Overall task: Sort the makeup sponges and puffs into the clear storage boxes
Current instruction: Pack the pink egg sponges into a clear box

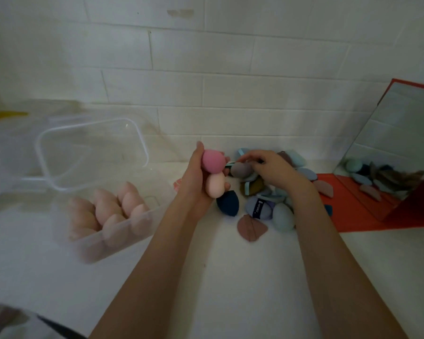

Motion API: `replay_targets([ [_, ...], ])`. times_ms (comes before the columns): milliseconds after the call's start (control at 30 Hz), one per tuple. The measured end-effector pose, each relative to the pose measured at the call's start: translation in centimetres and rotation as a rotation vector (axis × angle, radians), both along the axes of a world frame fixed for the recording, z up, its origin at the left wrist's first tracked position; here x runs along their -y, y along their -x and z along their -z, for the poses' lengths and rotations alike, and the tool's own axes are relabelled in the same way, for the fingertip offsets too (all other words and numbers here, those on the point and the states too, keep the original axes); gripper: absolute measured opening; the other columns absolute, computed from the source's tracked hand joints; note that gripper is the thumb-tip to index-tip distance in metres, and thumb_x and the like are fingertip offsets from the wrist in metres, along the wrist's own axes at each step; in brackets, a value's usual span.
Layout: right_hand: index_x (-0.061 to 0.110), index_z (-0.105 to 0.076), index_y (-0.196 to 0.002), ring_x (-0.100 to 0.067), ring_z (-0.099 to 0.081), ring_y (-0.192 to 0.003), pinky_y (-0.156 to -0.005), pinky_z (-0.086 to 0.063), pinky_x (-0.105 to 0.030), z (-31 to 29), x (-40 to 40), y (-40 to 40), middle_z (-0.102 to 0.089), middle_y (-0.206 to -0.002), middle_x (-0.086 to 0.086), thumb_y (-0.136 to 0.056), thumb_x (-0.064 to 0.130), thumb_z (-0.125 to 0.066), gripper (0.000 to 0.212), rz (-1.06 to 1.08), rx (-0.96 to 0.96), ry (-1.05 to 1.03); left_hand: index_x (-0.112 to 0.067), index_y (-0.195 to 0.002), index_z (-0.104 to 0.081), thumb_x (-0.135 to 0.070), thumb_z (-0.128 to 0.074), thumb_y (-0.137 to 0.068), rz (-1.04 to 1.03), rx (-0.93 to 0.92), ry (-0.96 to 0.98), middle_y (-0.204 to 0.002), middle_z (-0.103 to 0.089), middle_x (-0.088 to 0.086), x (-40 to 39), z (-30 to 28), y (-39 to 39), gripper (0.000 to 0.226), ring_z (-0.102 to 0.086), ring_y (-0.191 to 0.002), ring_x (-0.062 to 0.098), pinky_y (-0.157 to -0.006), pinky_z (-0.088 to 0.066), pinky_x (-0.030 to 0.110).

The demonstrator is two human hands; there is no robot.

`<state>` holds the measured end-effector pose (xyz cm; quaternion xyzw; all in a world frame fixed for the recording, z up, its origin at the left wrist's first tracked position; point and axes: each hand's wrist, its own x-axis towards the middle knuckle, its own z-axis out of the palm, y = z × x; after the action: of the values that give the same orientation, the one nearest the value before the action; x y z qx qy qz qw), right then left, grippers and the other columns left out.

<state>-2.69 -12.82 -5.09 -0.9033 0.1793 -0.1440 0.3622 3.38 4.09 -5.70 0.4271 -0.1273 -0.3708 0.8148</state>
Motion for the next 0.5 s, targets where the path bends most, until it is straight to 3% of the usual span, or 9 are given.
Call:
replay_targets([
  [67, 0.023, -0.067, -0.099, -0.015, -0.055, -0.102, -0.075, -0.043, -0.012, -0.2, -0.1, 0.0, -0.059, -0.12, -0.002, -0.091, -0.008, -0.033, 0.046, 0.006, 0.004, -0.01, -0.011, -0.101, -0.059, -0.056, -0.046, -0.09, -0.007, -0.007, -0.014, -0.087, -0.059, 0.006, -0.1, -0.2, 0.0, 0.049, -0.054, -0.062, 0.015, -0.047, -0.046, 0.026],
  [133, 0.016, -0.068, -0.105, -0.006, -0.051, -0.086, -0.059, -0.038, -0.002, -0.7, -0.5, 0.0, -0.055, -0.119, 0.001, -0.089, -0.013, -0.03, 0.05, -0.002, -0.004, -0.016, -0.011, -0.107, -0.058, -0.049, -0.055, -0.087, -0.032, -0.052, 0.017, -0.095, -0.057, 0.008, -0.1, -0.3, 0.1, 0.043, -0.054, -0.064, 0.015, -0.049, -0.048, 0.026],
  [200, 0.014, -0.067, -0.11, -0.003, -0.05, -0.08, -0.06, -0.04, -0.005, -1.0, -0.5, 0.2, -0.054, -0.12, -0.001, -0.089, -0.013, -0.03, 0.051, 0.008, 0.022, -0.009, -0.01, -0.114, -0.055, -0.038, -0.06, -0.087, -0.084, -0.099, 0.05, -0.104, -0.057, 0.01, -0.1, -0.4, 0.2, 0.039, -0.056, -0.07, 0.015, -0.049, -0.048, 0.024],
  [300, 0.02, -0.067, -0.105, -0.021, -0.056, -0.106, -0.082, -0.047, -0.028, -1.2, 0.3, 0.5, -0.058, -0.12, -0.008, -0.087, -0.012, -0.034, 0.049, 0.054, 0.075, -0.02, -0.013, -0.089, -0.058, -0.022, -0.054, -0.089, -0.192, -0.092, 0.036, -0.086, -0.06, 0.005, -0.2, -0.6, 0.3, 0.01, -0.056, -0.066, 0.015, -0.05, -0.046, 0.025],
  [367, 0.019, -0.066, -0.101, -0.024, -0.055, -0.106, -0.078, -0.046, -0.029, -1.4, 0.8, 1.0, -0.059, -0.115, -0.011, -0.085, -0.012, -0.037, 0.045, 0.067, 0.058, -0.061, -0.014, -0.082, -0.057, -0.019, -0.051, -0.089, -0.224, -0.098, 0.035, -0.079, -0.059, 0.003, -0.2, -0.8, 0.5, 0.01, -0.056, -0.064, 0.014, -0.049, -0.045, 0.024],
  [500, 0.009, -0.067, -0.106, -0.02, -0.056, -0.097, -0.067, -0.048, -0.016, -1.5, 1.3, 1.3, -0.061, -0.11, -0.015, -0.091, -0.01, -0.035, 0.04, 0.06, -0.033, -0.069, -0.014, -0.096, -0.058, -0.024, -0.053, -0.092, -0.201, -0.064, 0.051, -0.086, -0.063, 0.005, -0.2, -1.1, 0.8, 0.012, -0.057, -0.062, 0.014, -0.041, -0.044, 0.019],
])
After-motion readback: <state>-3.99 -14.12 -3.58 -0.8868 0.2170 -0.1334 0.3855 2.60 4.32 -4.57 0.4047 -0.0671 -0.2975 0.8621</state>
